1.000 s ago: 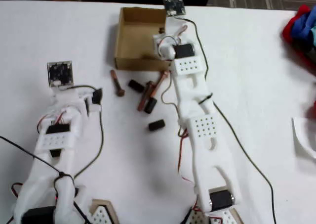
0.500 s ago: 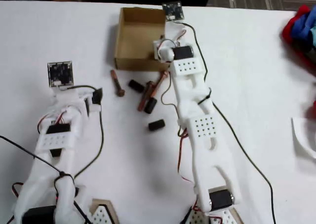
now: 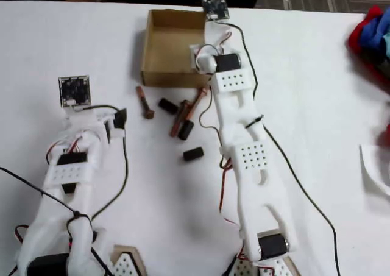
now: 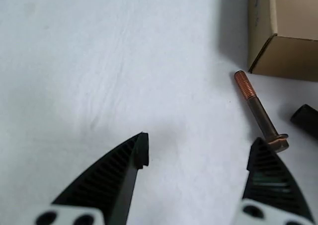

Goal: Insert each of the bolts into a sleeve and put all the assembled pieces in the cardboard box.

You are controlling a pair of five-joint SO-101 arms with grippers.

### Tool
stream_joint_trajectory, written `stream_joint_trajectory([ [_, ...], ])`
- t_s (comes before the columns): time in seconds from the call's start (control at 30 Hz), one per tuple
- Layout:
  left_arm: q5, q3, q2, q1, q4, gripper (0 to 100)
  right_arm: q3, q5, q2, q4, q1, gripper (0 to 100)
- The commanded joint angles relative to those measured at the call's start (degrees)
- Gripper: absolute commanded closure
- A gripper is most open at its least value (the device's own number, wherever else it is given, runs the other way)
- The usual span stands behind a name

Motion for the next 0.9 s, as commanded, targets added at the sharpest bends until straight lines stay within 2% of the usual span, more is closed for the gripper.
stream_joint_trajectory([
  [0.0,-0.09,-2.33,0.09,-0.44,-0.35,67,-4.75,8.35,-5.93,8.48,-0.13,87.3],
  [0.07,-0.09,-2.33,0.09,-0.44,-0.35,67,-5.36,10.73,-6.9,11.03,-0.66,87.5],
  [0.6,-0.09,-2.42,0.09,-0.44,-0.35,67,-9.32,10.11,-15.25,36.7,-4.53,87.5],
  [0.73,-0.09,-2.42,0.09,-0.44,-0.35,67,-9.14,4.84,-17.19,36.88,-4.79,87.5],
  [0.87,-0.09,-2.42,0.09,-0.44,-0.35,67,-6.51,3.96,-19.91,36.97,-7.34,87.5],
])
